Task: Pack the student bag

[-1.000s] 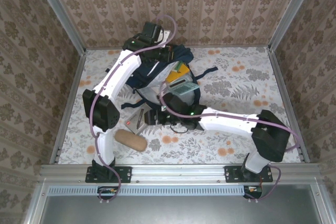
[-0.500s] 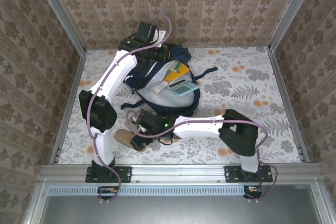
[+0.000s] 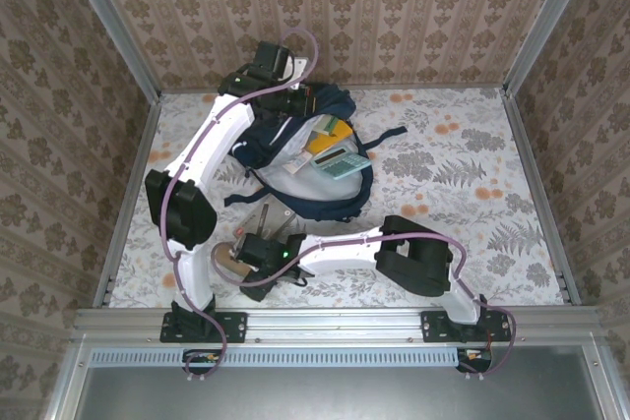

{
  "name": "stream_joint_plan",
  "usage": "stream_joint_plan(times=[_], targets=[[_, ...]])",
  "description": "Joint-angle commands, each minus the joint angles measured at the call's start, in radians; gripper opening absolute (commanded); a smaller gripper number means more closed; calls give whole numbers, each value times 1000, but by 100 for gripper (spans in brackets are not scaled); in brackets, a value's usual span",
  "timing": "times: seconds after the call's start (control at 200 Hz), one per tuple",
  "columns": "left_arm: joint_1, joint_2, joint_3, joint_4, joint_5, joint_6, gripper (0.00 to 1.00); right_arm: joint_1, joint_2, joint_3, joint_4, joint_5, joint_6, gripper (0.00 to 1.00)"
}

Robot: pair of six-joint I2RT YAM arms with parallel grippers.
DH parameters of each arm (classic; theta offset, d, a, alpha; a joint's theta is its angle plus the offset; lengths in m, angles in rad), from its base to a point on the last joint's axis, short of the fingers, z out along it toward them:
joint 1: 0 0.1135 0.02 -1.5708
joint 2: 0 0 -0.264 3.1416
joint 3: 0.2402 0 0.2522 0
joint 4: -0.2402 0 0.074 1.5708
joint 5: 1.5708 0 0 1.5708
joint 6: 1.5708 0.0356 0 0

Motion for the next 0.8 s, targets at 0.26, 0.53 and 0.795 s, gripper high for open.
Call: stream_joint_plan(times=[0.26,0.53,0.795], targets=[[26,-85,5,51,-14,2,0,9,-138,-55,-36,104,18,47],[76,-83,14,64,-8,-4,0,15,-400,-233,-98,187,123,46],[71,-76,16,74,26,-29,0,-62,-673,-384,-181,271,181,47]])
